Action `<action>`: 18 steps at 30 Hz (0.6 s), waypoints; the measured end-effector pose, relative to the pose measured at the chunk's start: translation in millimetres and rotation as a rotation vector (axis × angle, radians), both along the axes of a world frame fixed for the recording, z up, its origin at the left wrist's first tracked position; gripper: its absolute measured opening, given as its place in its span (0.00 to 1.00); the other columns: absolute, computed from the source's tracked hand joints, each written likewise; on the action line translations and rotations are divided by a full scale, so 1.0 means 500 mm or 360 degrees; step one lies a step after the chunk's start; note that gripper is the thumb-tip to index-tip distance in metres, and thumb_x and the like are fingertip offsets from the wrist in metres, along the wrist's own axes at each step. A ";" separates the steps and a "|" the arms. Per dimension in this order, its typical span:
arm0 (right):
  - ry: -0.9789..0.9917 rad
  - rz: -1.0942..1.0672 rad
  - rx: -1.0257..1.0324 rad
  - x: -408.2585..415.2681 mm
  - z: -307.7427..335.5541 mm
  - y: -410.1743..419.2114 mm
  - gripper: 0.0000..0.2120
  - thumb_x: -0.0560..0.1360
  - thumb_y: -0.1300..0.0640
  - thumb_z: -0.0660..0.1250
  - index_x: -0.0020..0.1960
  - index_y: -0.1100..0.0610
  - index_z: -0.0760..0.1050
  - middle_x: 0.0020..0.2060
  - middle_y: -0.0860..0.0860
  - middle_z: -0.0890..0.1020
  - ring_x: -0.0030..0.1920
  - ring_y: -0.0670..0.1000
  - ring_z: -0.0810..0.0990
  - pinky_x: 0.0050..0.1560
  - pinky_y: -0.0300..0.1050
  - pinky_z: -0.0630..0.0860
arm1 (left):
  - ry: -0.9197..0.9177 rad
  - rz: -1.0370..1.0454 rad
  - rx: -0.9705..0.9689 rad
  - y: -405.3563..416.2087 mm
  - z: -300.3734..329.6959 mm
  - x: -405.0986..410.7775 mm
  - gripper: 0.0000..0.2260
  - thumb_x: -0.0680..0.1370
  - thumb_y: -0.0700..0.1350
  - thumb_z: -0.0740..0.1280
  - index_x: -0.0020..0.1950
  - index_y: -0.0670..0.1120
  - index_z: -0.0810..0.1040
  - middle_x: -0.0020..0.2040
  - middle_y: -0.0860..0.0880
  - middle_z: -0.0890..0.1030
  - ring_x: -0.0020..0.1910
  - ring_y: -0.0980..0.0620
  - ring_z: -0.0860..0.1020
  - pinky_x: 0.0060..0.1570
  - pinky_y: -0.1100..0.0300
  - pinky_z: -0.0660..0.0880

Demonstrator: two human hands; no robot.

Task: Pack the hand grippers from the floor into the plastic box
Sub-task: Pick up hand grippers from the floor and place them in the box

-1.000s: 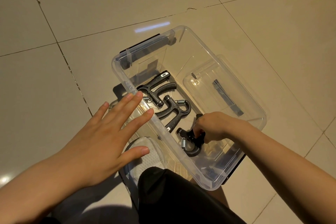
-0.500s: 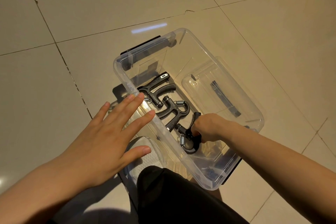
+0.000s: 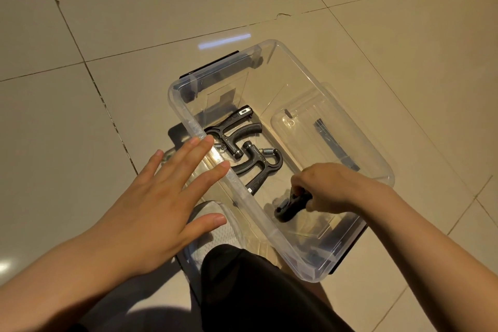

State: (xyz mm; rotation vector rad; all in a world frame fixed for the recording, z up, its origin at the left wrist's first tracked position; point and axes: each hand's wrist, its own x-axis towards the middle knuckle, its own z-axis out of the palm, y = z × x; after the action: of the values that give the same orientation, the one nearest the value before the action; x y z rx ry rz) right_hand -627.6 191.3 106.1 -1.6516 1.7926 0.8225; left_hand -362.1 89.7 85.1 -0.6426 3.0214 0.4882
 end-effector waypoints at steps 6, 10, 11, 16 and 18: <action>-0.0141 -0.0426 -0.0239 -0.023 0.039 -0.024 0.14 0.80 0.48 0.57 0.65 0.48 0.68 0.52 0.51 0.80 0.46 0.50 0.75 0.45 0.45 0.72 | 0.0027 0.0007 0.0033 -0.001 -0.004 0.002 0.29 0.78 0.67 0.46 0.75 0.55 0.57 0.77 0.48 0.50 0.76 0.50 0.48 0.70 0.47 0.50; -0.0129 -0.0876 -0.0200 -0.037 0.025 -0.021 0.21 0.80 0.50 0.59 0.71 0.51 0.60 0.58 0.55 0.77 0.53 0.55 0.77 0.51 0.47 0.74 | 0.0043 0.0029 0.0044 0.000 -0.004 0.001 0.29 0.78 0.67 0.45 0.75 0.55 0.56 0.78 0.49 0.50 0.76 0.50 0.48 0.70 0.44 0.54; -0.0110 -0.0938 -0.0161 -0.035 0.015 -0.019 0.21 0.79 0.51 0.59 0.71 0.52 0.61 0.55 0.55 0.78 0.50 0.55 0.78 0.49 0.48 0.76 | 0.0035 0.0025 0.0035 0.000 -0.004 0.001 0.29 0.78 0.67 0.45 0.75 0.55 0.57 0.77 0.48 0.50 0.76 0.50 0.49 0.69 0.43 0.55; 0.0024 -0.1045 -0.0070 -0.014 -0.034 -0.003 0.23 0.78 0.57 0.59 0.72 0.53 0.58 0.52 0.56 0.79 0.43 0.54 0.81 0.48 0.53 0.80 | 0.0005 0.0007 -0.0010 -0.002 -0.002 0.001 0.28 0.78 0.66 0.46 0.75 0.55 0.58 0.77 0.47 0.52 0.75 0.49 0.50 0.66 0.41 0.56; 0.0038 -0.1044 -0.0067 -0.012 -0.038 0.000 0.23 0.78 0.57 0.59 0.72 0.53 0.59 0.53 0.56 0.78 0.44 0.55 0.80 0.49 0.53 0.80 | 0.0003 0.0004 -0.0014 -0.003 -0.002 0.002 0.28 0.78 0.66 0.46 0.75 0.55 0.58 0.77 0.47 0.52 0.75 0.49 0.50 0.66 0.40 0.56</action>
State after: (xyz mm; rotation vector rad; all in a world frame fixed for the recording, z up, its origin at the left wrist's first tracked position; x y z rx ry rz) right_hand -633.8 191.1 87.1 -0.9611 2.1848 0.5026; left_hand -361.2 88.3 84.1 -0.6469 3.0265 0.4761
